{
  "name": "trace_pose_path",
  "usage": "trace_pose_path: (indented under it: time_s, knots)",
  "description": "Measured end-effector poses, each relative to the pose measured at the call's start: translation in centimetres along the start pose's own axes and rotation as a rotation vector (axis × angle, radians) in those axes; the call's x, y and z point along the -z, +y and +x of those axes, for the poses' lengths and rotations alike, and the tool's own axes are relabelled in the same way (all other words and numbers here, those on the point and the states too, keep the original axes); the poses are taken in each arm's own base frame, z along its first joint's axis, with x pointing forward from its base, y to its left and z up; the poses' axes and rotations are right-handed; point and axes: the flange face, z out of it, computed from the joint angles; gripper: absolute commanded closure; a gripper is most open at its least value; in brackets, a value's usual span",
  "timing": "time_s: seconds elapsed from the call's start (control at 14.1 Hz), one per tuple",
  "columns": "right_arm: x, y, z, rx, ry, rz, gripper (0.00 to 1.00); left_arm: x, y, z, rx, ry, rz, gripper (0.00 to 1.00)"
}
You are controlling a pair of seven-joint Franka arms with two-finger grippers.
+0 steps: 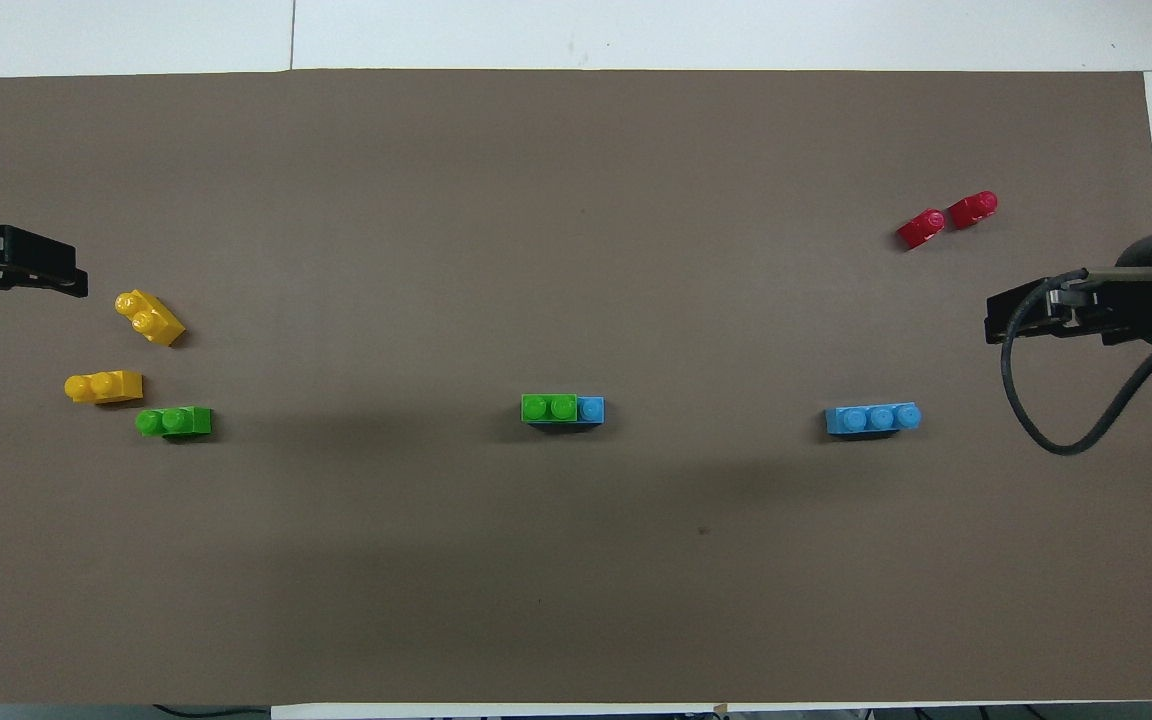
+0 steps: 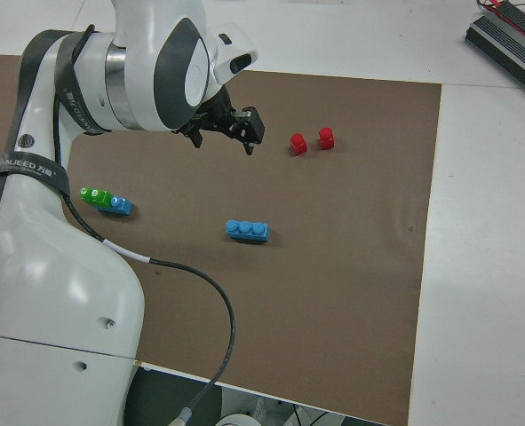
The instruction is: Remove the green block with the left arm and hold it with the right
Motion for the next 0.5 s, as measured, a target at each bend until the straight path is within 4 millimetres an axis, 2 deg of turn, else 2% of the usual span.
trace_pose_path:
  time_s: [0.28, 0.5]
  knots:
    - [0.0, -0.2, 0.0, -0.063, -0.001, 0.0, 0.0, -0.3, 0.0, 0.0, 0.036, -0.007, 0.0, 0.0]
    - [-1.1, -0.9, -0.2, -0.166, -0.007, 0.018, 0.0, -0.6, 1.0, -0.1, 0.204, -0.014, -0.002, 0.0]
